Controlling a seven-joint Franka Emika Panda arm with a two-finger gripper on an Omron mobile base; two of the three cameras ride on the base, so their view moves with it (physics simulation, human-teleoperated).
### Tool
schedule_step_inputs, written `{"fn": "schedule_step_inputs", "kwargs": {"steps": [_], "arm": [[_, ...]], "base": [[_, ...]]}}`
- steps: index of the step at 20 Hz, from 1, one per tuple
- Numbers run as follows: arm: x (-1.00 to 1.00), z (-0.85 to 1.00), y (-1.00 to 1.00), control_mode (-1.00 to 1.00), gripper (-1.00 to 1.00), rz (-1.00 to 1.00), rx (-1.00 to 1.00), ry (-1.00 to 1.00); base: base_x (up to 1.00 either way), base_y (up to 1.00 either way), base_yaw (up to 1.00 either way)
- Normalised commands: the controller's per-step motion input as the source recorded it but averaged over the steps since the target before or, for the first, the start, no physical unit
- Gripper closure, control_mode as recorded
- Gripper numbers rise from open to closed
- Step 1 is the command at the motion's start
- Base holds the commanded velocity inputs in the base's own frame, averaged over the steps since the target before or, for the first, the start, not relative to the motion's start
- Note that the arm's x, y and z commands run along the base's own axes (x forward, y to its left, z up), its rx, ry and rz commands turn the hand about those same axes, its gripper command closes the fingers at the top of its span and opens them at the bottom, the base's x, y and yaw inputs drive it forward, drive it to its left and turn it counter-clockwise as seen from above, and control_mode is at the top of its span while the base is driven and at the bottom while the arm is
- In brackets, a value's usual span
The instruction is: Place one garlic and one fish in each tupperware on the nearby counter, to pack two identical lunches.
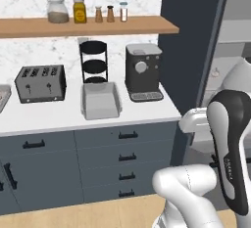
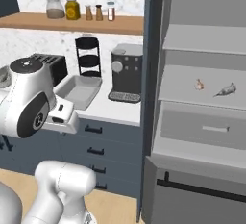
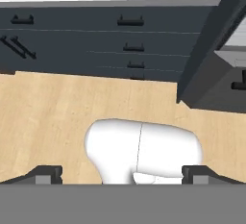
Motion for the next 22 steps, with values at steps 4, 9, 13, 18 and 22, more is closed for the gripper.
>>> {"fn": "schedule_step_inputs", "kwargs": {"steps": [4, 9, 13, 18, 22], "arm": [[0.00, 0.00, 0.00, 1.00, -1.00, 0.00, 0.00, 0.00], [0.00, 0.00, 0.00, 1.00, -1.00, 0.00, 0.00, 0.00], [0.00, 0.00, 0.00, 1.00, -1.00, 0.00, 0.00, 0.00], [0.00, 0.00, 0.00, 1.00, -1.00, 0.00, 0.00, 0.00], [0.00, 0.00, 0.00, 1.00, -1.00, 0.00, 0.00, 0.00]], "base": [[0.07, -0.83, 0.00], [0.03, -0.78, 0.00], [0.15, -0.74, 0.00], [0.25, -0.58, 0.00], [0.34, -0.46, 0.00]]}}
